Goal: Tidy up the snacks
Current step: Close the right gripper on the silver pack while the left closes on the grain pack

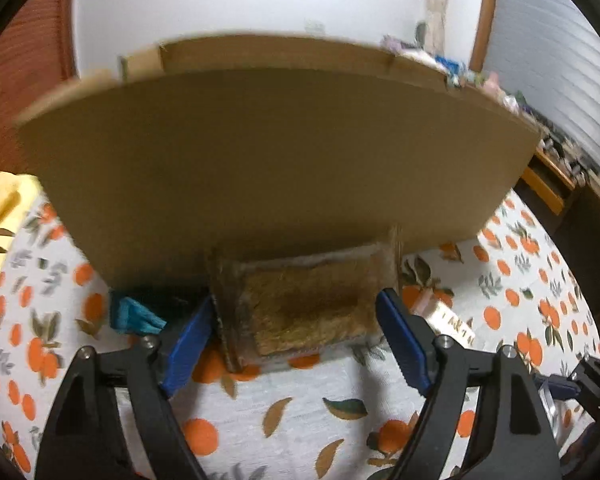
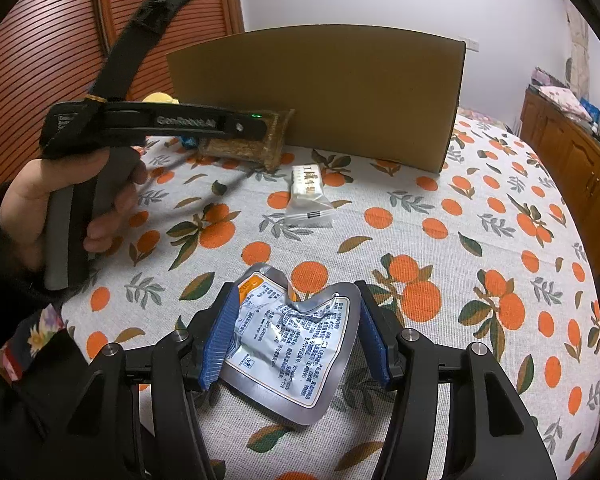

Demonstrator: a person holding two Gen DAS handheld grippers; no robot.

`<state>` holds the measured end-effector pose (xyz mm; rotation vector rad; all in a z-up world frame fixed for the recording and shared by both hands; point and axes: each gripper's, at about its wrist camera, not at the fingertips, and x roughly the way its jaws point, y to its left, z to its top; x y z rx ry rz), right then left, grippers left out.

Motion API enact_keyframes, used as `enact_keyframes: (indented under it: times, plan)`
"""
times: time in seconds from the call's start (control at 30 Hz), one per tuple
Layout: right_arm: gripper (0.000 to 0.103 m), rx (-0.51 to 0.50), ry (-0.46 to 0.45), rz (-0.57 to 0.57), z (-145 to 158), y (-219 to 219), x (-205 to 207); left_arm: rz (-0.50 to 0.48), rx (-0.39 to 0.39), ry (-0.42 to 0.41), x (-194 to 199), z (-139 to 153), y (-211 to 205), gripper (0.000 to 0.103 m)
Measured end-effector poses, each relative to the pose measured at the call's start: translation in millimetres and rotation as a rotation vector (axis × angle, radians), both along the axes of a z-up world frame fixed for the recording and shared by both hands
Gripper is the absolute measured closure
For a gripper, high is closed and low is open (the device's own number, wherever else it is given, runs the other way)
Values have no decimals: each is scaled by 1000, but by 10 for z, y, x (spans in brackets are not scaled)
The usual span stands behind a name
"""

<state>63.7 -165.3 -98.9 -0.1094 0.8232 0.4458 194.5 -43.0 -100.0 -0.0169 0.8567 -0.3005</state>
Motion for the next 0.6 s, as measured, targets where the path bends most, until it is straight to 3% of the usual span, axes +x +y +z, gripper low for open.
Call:
enact_keyframes:
  times: [0.07, 0.37, 0.6]
  plan:
    - [45, 1, 0, -1, 0, 2, -2, -13, -52, 50, 60, -58, 2, 20]
    - [45, 0, -2, -1, 0, 4, -3, -45, -31, 49, 89, -53, -101, 19]
    - [45, -2, -3, 0, 2, 12, -15, -85, -86, 45, -8, -32, 0, 61]
